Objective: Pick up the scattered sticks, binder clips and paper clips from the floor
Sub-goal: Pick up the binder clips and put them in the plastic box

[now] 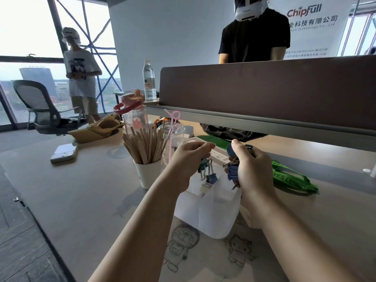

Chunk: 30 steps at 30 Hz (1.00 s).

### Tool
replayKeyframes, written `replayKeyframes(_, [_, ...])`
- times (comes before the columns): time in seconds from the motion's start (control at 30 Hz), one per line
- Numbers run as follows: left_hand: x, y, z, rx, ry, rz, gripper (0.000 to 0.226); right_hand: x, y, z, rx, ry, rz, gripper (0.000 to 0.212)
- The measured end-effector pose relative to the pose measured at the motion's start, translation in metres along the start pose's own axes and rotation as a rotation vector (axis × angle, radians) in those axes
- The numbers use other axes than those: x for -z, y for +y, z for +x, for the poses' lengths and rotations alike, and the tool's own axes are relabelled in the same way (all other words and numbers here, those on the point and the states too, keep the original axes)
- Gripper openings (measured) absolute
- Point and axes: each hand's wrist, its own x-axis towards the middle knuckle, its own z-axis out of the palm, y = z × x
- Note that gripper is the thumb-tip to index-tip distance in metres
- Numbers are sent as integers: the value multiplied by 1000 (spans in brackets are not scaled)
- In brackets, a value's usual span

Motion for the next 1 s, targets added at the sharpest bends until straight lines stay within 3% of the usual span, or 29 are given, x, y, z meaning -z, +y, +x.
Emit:
replayKeyframes(0.37, [4,1,-2,-5,170,-245,24,1,3,5,-12,-33,-81,28])
replayKeyframes(0.6, [8,2,-4,-44,265,-343,23,-16,-18,24,-195,-155,-50,35])
replayKeyframes(0.87, [10,4,-4,-21,252,-362,26,-18,-14,14,-36,-146,-323,29])
replayKeyframes(1.0, [7,4,-4,-19,252,-359,26,-8,2,6,-63,-131,-294,27])
